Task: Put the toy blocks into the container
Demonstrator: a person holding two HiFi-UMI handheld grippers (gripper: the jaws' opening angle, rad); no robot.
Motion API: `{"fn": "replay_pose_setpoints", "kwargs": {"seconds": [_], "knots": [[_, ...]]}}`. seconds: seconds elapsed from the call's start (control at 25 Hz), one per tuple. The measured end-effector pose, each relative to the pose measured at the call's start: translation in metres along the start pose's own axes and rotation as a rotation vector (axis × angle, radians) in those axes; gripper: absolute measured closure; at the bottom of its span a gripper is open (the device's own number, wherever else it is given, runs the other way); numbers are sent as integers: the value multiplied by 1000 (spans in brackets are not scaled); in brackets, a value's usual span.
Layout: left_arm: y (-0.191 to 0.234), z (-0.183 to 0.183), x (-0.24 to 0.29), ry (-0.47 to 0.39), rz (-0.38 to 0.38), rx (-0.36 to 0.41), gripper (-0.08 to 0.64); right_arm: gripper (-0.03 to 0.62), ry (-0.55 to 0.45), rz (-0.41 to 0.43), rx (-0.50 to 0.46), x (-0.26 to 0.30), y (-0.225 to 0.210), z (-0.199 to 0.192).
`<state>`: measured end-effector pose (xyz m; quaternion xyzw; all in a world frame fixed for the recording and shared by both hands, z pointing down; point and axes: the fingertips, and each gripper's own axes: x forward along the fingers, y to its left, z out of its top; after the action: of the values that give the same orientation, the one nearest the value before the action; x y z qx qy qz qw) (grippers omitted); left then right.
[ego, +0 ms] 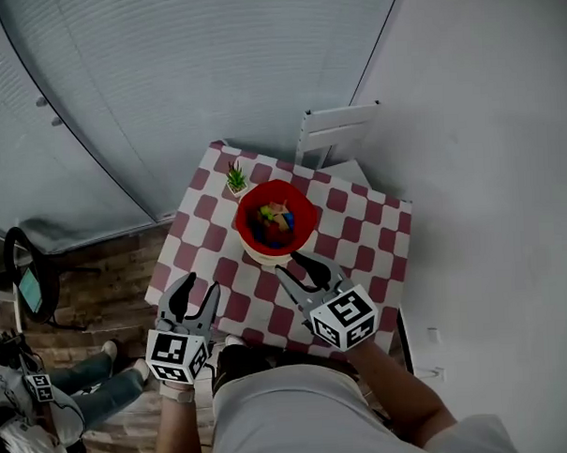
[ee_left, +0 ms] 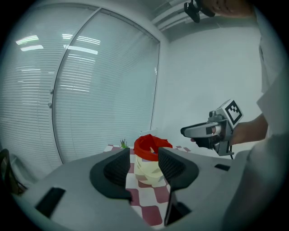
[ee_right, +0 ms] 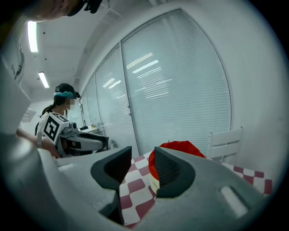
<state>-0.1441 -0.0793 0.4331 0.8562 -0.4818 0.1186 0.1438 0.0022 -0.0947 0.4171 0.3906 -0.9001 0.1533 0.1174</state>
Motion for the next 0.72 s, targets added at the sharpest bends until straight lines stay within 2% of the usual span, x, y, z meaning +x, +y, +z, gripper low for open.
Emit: {"fn": "replay_pose_setpoints", "kwargs": {"seconds": [0.32, 0.72], "knots": [[2, 8, -16, -56, -8, -13, 383, 442, -36, 50, -56, 2, 17, 12], [-4, 11, -15, -75, -39, -16, 383, 442, -44, 38, -46, -5, 20, 9]]}}
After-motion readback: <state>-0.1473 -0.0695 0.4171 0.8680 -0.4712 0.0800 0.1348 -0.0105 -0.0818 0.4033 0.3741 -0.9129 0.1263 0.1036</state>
